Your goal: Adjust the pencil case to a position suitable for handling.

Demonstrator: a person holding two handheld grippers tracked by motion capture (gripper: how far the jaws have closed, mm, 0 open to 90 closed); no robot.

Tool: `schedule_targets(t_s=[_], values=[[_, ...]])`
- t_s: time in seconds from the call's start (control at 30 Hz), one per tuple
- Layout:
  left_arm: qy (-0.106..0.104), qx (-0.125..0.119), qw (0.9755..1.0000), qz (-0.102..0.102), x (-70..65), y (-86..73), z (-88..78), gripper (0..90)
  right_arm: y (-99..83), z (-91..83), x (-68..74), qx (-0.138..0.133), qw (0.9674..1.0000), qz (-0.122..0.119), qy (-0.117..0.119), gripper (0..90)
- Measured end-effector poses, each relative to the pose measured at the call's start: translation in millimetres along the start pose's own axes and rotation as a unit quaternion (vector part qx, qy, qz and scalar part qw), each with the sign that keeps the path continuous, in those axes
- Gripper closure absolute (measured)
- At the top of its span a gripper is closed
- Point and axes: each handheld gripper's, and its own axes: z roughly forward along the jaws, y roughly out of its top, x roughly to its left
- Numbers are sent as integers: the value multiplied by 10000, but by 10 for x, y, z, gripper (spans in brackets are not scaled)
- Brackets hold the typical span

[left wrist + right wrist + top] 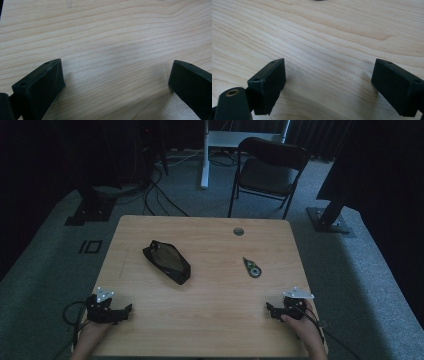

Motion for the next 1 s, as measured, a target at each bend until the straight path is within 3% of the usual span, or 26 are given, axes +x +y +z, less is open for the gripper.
schedule_targets(t_s=[0.63, 1.0], values=[[0, 3, 10000, 0, 0, 1, -1, 1, 16, 11, 42, -51, 10000, -2, -50, 131], [-1, 5, 10000, 2, 1, 1, -1, 2, 116, 37, 143, -151, 9999, -36, 69, 131]])
